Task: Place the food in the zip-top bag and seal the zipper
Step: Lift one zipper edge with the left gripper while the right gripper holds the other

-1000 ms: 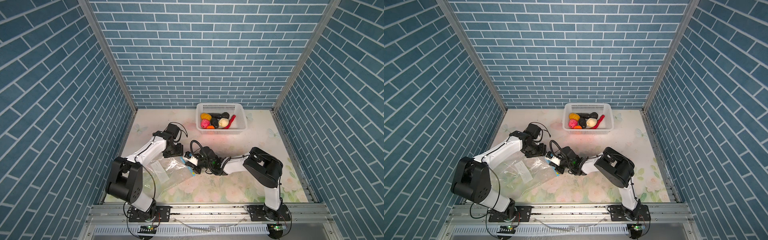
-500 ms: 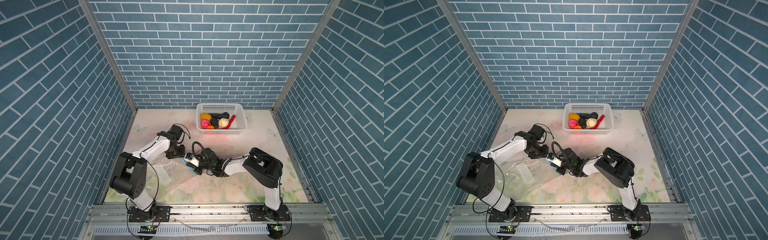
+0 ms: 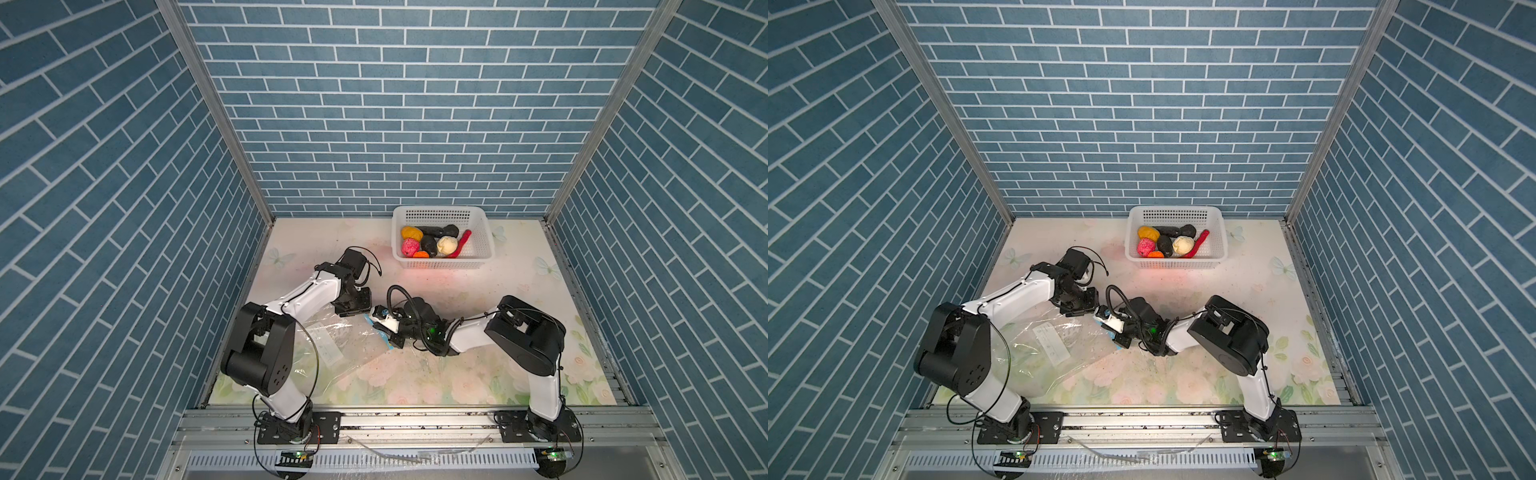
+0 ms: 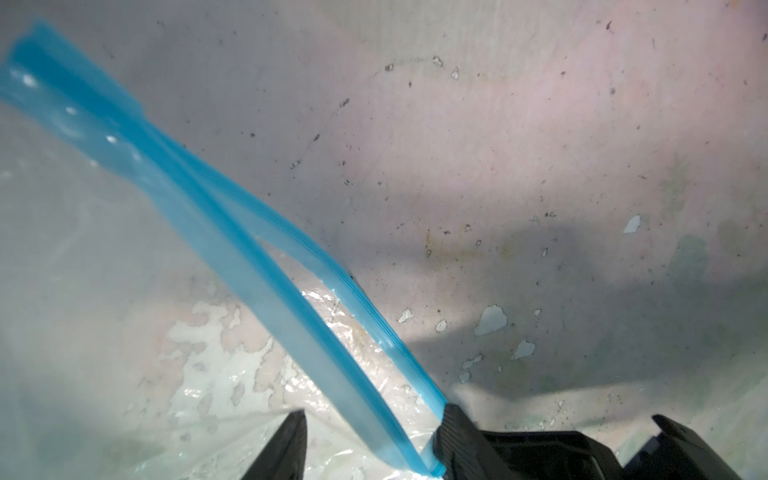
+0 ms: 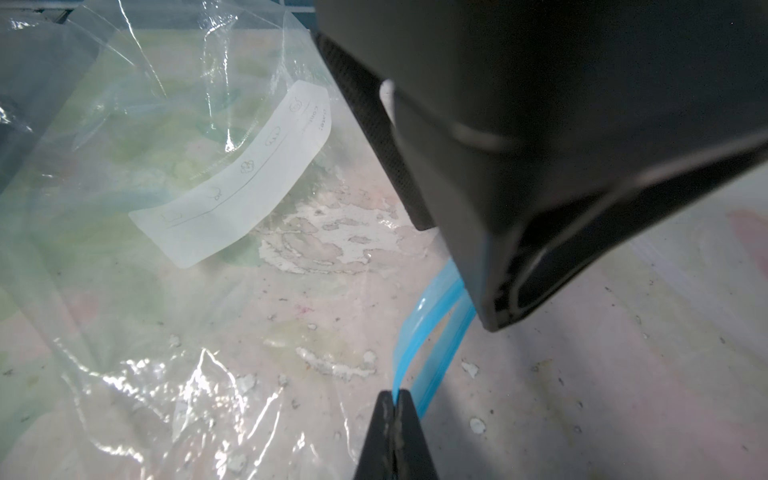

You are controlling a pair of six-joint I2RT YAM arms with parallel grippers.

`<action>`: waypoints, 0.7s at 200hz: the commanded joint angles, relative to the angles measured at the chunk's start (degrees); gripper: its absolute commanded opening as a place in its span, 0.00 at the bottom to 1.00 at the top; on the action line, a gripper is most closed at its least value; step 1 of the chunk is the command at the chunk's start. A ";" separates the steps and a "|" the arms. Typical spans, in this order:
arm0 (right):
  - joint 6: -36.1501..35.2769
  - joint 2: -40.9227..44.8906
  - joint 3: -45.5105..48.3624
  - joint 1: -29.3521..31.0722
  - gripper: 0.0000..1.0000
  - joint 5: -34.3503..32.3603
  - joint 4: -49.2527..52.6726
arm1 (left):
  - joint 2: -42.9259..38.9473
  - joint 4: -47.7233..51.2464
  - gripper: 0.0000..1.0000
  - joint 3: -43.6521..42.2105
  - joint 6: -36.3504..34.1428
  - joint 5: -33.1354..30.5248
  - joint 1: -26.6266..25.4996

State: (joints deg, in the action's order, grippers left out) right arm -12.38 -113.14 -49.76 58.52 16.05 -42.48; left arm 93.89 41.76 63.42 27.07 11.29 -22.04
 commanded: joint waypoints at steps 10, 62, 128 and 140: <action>-3.88 0.38 -0.42 0.71 0.00 -0.50 -6.48 | 1.96 2.23 0.44 0.84 -1.52 -1.57 -1.07; -3.62 0.03 -1.29 0.80 0.00 -0.80 -5.60 | 1.86 2.78 0.30 2.01 -1.87 -1.44 -1.34; -2.82 -0.41 -2.16 1.05 0.00 -1.29 -4.74 | 0.74 3.76 0.16 4.04 -2.10 -1.04 -2.00; -2.56 -0.41 -2.27 1.07 0.00 -1.45 -4.64 | 0.81 3.78 0.13 4.16 -2.13 -1.01 -2.00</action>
State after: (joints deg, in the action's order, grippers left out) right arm -13.58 -113.14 -49.89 59.09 15.59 -45.95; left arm 95.57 43.72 66.17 25.63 10.33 -23.46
